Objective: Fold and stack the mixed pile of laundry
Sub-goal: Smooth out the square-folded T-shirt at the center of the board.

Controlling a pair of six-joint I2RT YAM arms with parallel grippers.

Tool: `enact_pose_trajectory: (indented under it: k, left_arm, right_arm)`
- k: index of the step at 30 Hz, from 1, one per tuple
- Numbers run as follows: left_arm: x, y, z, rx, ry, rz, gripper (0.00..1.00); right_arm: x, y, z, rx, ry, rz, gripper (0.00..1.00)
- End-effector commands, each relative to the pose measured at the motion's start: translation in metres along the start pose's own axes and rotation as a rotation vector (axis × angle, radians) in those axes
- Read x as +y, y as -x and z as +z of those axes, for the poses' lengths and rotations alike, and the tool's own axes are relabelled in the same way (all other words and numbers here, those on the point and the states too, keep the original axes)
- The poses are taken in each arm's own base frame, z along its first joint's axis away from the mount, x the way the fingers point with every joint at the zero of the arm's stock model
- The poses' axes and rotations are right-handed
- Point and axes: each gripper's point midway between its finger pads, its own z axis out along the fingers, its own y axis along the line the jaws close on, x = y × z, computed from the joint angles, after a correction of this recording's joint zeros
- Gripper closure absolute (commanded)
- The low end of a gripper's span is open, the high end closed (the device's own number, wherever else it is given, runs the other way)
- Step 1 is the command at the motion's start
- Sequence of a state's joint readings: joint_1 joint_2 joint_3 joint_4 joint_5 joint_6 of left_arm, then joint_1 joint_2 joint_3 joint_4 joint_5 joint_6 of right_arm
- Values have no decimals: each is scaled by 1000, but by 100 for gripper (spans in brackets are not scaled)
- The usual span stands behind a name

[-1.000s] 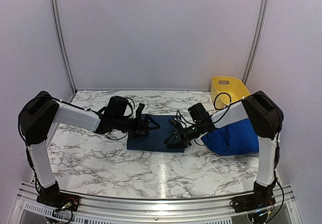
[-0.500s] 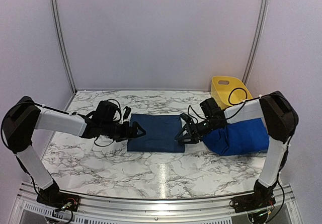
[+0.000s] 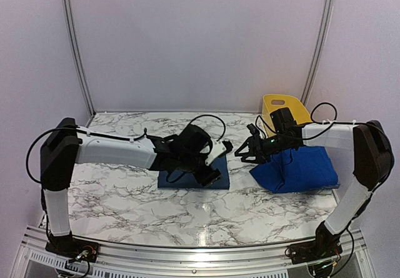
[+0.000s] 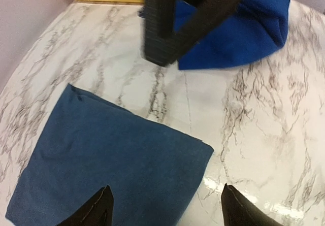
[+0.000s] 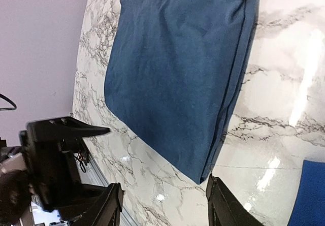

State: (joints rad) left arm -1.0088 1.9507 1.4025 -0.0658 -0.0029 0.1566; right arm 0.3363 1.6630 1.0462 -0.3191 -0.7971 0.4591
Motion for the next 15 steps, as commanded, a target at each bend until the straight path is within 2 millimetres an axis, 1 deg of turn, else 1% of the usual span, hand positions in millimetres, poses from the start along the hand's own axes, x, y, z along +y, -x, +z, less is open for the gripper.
enact_pose_trajectory:
  k: [1, 3, 5, 8, 10, 12, 13, 15]
  left_arm:
    - [-22, -29, 34, 122, -35, 210, 30]
    - [-33, -37, 47, 143, -45, 258, 34]
    - [-39, -46, 59, 167, -46, 296, 36]
    - [-43, -57, 73, 194, -47, 316, 41]
    - [-42, -64, 82, 212, -36, 316, 47]
    - [-42, -70, 88, 227, -28, 314, 57]
    - [-42, -70, 89, 228, -27, 309, 64]
    - [-41, -64, 87, 215, -22, 288, 81]
  right_arm:
    - [-12, -4, -10, -23, -53, 63, 47]
    - [-16, -5, -10, -24, -62, 76, 48]
    - [-21, -7, -11, -24, -69, 89, 47]
    - [-26, -9, -11, -20, -78, 106, 47]
    - [-29, -13, -9, -9, -83, 119, 46]
    - [-33, -17, -7, 2, -89, 131, 45]
    - [-35, -19, -6, 8, -91, 138, 45]
    - [-36, -20, -5, 13, -85, 141, 44]
